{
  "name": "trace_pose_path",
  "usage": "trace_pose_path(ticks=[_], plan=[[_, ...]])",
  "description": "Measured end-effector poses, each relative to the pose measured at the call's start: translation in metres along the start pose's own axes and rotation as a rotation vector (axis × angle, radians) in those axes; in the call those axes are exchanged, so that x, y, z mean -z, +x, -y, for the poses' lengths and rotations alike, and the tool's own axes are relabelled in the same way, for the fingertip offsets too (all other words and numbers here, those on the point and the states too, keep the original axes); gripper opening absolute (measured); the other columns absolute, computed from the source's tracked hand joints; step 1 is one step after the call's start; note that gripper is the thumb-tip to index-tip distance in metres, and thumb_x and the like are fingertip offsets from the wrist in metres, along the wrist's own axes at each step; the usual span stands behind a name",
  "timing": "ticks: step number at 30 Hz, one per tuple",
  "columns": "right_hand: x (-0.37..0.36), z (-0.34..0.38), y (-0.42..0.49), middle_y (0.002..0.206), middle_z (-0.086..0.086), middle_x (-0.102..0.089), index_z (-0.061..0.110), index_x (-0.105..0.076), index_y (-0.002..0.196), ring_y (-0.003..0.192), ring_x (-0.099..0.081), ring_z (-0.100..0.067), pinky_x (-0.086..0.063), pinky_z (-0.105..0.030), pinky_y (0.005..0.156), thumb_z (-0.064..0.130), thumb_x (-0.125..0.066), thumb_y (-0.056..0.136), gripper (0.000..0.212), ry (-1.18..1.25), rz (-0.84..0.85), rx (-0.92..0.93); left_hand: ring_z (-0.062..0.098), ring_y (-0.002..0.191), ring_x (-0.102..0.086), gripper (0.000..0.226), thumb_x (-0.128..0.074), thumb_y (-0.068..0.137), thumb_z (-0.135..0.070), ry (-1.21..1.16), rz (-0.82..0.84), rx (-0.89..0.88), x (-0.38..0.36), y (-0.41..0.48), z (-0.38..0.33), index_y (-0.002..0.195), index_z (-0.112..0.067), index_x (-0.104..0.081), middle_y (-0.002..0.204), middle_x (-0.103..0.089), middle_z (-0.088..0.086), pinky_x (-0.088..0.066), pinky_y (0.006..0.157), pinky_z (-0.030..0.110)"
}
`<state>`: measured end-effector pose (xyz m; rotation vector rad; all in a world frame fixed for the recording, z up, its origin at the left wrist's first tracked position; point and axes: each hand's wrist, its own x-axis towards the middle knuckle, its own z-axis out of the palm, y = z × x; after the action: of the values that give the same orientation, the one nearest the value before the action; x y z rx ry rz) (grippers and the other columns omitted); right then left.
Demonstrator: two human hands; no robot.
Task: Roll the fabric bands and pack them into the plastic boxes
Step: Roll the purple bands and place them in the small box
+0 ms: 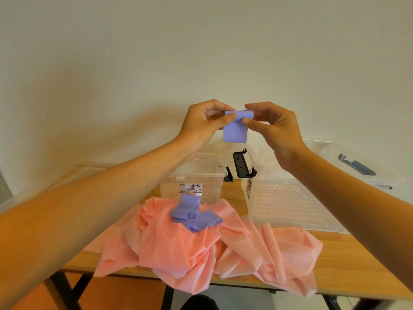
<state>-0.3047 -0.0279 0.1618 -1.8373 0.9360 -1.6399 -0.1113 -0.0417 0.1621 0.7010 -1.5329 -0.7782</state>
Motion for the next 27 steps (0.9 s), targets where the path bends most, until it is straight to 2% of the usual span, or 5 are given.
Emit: trace_pose_path(ticks=[3,10,19,24,27], plan=[[0.0002,-0.0008,0.0,0.101,-0.003,-0.077,0.01,-0.075,0.108,0.094,-0.071,-0.017,-0.058,-0.029,0.084,0.007,-0.076,0.089,0.019,0.026,-0.001,-0.017,0.015,0.088,-0.073,0.016,-0.074,0.091,-0.01,-0.003,0.01,0.007,0.0008,-0.0002,0.0023,0.105,-0.003,-0.072,0.103,-0.076,0.012,-0.057,0.075,0.025],[-0.0016,-0.0021,-0.0035,0.098,-0.004,-0.078,0.007,-0.075,0.108,0.093,-0.072,-0.017,-0.057,-0.025,0.081,0.006,-0.076,0.088,0.019,0.078,-0.012,-0.032,0.02,0.098,-0.073,0.02,-0.075,0.086,0.0,-0.011,0.062,-0.018,0.0027,-0.0033,0.0042,0.105,-0.005,-0.07,0.109,-0.074,0.014,-0.058,0.084,0.029],[-0.0004,0.0015,-0.0053,0.096,-0.002,-0.078,0.008,-0.074,0.102,0.091,-0.072,-0.019,-0.059,-0.028,0.079,-0.005,-0.075,0.085,0.022,0.116,0.015,-0.024,0.018,0.095,-0.072,0.018,-0.074,0.089,-0.004,-0.057,0.061,0.027,-0.0005,-0.0032,0.0032,0.106,-0.005,-0.071,0.111,-0.073,0.015,-0.057,0.076,0.026],[-0.0026,0.0014,-0.0058,0.103,-0.016,-0.075,0.007,-0.073,0.113,0.092,-0.072,-0.021,-0.06,-0.029,0.079,0.011,-0.073,0.092,0.021,0.102,0.009,-0.06,0.018,0.096,-0.073,0.021,-0.075,0.086,0.0,-0.035,0.058,0.015,-0.0007,-0.0033,0.0025,0.107,-0.003,-0.07,0.109,-0.073,0.012,-0.057,0.08,0.026],[-0.0035,0.0006,-0.0056,0.103,-0.012,-0.076,0.004,-0.073,0.11,0.093,-0.072,-0.021,-0.06,-0.029,0.078,0.014,-0.069,0.096,0.017,0.087,0.002,-0.069,0.02,0.098,-0.073,0.023,-0.076,0.085,0.0,-0.03,0.058,0.014,-0.0018,-0.0029,0.0015,0.106,-0.003,-0.07,0.109,-0.074,0.01,-0.058,0.083,0.028]])
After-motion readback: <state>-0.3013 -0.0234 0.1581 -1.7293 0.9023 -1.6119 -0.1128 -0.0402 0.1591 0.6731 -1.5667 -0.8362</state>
